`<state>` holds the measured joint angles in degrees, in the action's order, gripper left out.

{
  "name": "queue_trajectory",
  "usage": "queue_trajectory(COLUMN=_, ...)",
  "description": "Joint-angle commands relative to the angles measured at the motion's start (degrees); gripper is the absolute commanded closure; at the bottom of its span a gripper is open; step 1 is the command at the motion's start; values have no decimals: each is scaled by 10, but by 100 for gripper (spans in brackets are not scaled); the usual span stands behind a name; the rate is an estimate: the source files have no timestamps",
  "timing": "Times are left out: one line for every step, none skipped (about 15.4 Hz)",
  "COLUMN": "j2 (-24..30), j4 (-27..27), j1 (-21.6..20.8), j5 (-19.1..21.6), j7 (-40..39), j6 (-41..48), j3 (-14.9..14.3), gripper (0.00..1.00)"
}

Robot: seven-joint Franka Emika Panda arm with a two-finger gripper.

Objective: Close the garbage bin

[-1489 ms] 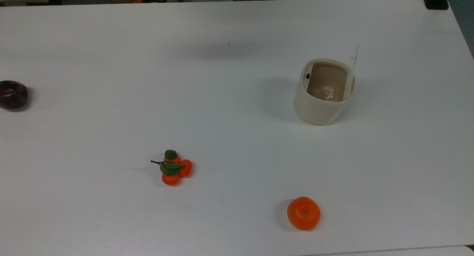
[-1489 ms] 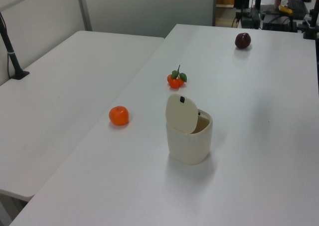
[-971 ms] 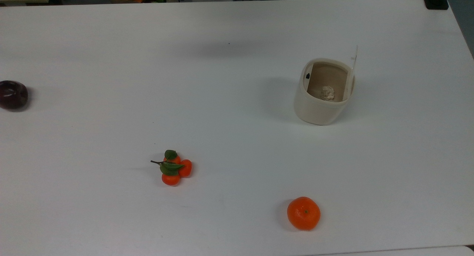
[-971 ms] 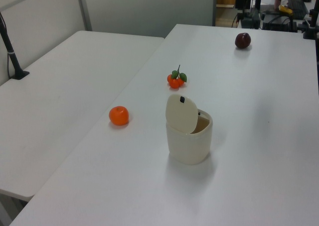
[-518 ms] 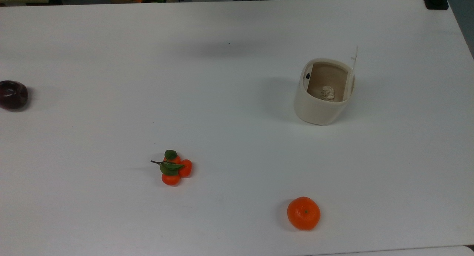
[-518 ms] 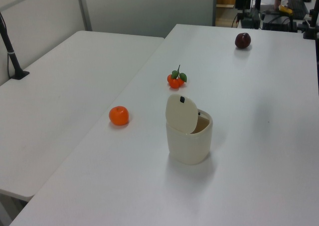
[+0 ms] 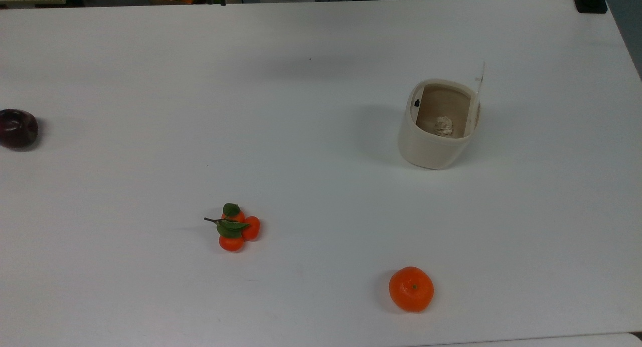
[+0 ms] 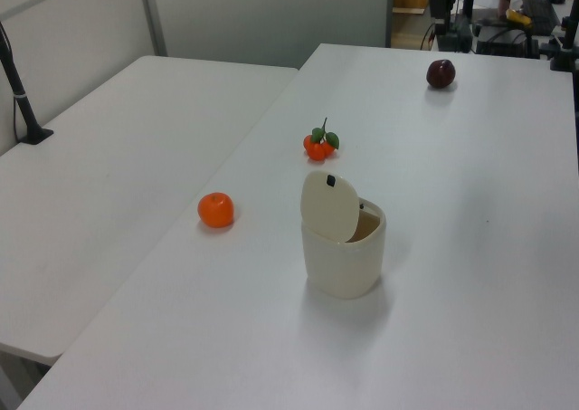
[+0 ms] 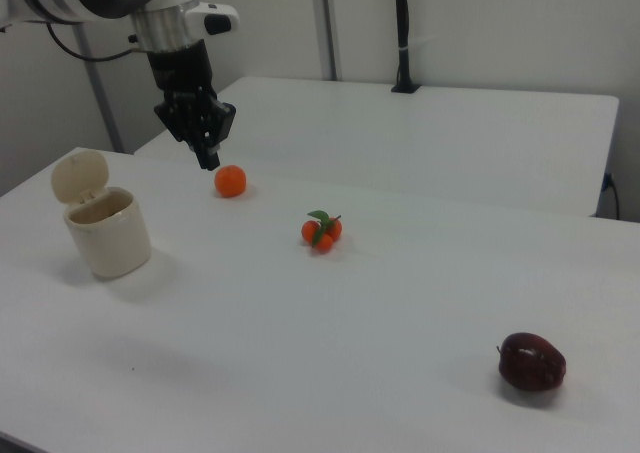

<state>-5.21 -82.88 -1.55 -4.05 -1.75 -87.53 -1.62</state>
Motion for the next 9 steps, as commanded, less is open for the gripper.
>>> queue_trajectory(j2=11, j4=-15, j1=0, j5=-4, j7=1, j6=2, j3=5, gripper=100)
queue_trajectory(j2=10, j4=-15, j1=0, j5=-3, j7=0, j6=0, j3=5, gripper=100)
queue_trajectory(j2=8, j4=-14, j1=-3, j5=0, j7=-1, j6=-1, j3=6, gripper=100)
queue_trajectory(j2=6, j4=-14, j1=-6, j5=2, j7=-2, j6=-2, j3=9, gripper=100)
queue_trajectory(j2=3, j4=-14, j1=-12, j5=2, j7=-2, j6=-11, j3=13, gripper=100)
queue_trajectory(j2=-1, j4=-14, j1=-27, j5=4, j7=-1, j6=-24, j3=13, gripper=100)
queue_trajectory(j2=-2, j4=-14, j1=-48, j5=4, j7=1, j6=-39, j3=13, gripper=100)
queue_trajectory(j2=-3, j4=-15, j1=-69, j5=5, j7=6, j6=-57, j3=13, gripper=100)
queue_trajectory(j2=-8, j4=-14, j1=-88, j5=10, j7=7, j6=-72, j3=13, gripper=100)
